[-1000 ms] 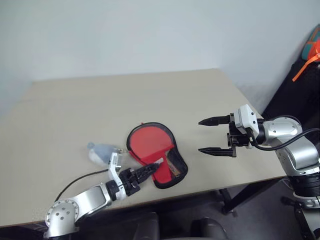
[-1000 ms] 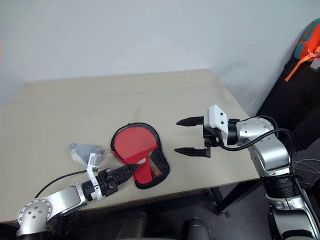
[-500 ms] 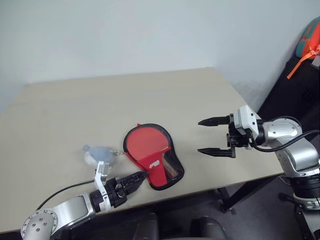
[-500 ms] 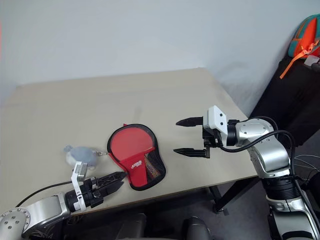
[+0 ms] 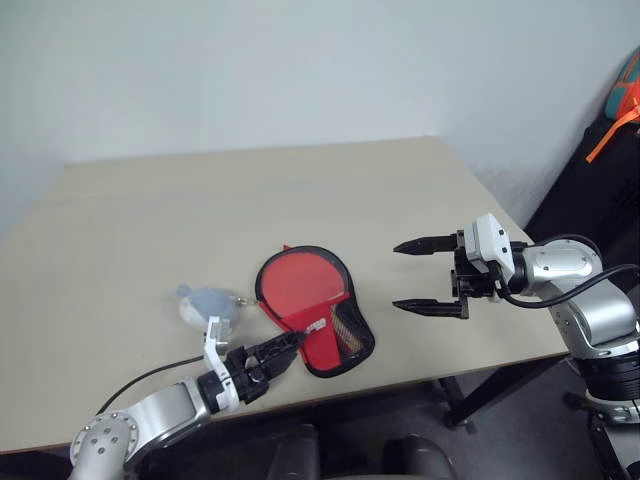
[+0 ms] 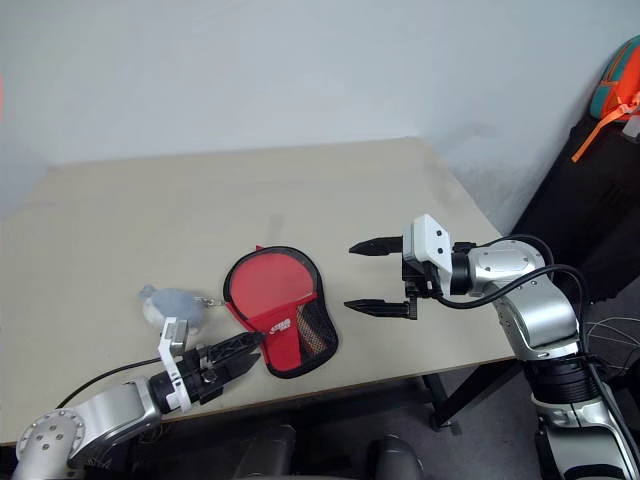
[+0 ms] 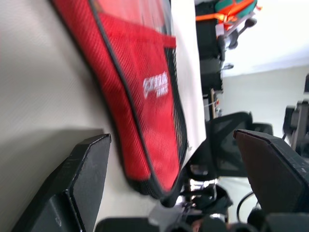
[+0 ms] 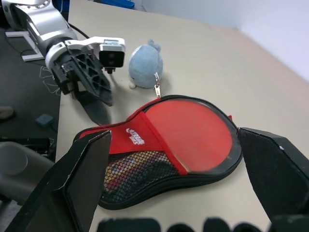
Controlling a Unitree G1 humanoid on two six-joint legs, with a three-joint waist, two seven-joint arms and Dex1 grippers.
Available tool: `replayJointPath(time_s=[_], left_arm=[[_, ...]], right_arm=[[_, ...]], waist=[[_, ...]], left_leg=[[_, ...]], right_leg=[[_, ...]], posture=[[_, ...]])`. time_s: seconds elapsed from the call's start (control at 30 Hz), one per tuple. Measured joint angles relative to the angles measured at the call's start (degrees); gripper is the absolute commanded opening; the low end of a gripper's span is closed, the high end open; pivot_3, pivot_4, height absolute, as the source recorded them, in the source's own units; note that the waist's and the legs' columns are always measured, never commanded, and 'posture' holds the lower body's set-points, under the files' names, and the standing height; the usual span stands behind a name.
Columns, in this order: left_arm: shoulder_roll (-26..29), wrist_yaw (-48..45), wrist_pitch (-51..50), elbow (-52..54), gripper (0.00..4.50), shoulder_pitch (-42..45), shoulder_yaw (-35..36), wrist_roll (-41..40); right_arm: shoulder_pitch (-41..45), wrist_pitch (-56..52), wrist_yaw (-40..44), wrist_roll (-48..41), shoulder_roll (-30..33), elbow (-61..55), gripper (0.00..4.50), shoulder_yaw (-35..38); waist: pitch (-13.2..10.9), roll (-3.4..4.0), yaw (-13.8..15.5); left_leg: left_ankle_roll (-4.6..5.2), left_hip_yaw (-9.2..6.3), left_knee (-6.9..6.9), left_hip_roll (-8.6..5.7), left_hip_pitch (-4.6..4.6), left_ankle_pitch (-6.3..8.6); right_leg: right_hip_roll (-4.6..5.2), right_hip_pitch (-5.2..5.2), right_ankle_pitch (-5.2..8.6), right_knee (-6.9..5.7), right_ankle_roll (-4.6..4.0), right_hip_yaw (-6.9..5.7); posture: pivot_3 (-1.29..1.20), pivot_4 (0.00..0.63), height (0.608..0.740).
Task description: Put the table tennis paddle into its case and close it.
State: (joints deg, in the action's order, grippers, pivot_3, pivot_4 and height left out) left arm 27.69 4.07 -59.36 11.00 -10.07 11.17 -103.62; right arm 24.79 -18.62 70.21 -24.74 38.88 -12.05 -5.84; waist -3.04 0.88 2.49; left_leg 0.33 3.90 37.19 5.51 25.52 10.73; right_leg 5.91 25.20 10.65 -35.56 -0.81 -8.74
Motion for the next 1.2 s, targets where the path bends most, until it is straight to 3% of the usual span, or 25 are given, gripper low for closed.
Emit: replayJointPath(time_s=[0.83,0.93,1.2], left_arm=[[0.8,16.6,3.1,-0.9,4.34,6.4,-5.9,-7.4],[2.3,17.1,2.6,-1.2,3.76,6.7,-6.8,-7.5],[7.6,17.1,0.8,-3.8,0.84,7.0,-8.7,-7.5]], right_arm=[[-0.2,-2.2,-1.5,-0.1,-1.3,-0.9,4.5,0.0],[-0.2,-2.4,-1.5,0.0,-1.4,-1.0,4.5,0.0],[0.4,-3.0,-1.7,-0.1,-1.6,-1.0,4.5,0.0]], waist=[[0.0,0.03,0.0],[0.0,0.06,0.0],[0.1,0.06,-0.5]], left_leg=[[0.0,-0.11,0.03,-0.11,-0.04,0.0],[0.0,-0.11,0.01,-0.1,-0.07,0.0],[-0.11,-0.09,-0.08,-0.09,-0.15,0.07]], right_leg=[[0.01,-0.1,0.0,-0.05,0.0,0.01],[0.01,-0.1,0.0,-0.05,0.0,0.01],[0.0,0.02,0.0,-0.06,0.0,0.06]], posture=[[0.0,0.0,0.706],[0.0,0.0,0.706],[0.0,0.0,0.706]])
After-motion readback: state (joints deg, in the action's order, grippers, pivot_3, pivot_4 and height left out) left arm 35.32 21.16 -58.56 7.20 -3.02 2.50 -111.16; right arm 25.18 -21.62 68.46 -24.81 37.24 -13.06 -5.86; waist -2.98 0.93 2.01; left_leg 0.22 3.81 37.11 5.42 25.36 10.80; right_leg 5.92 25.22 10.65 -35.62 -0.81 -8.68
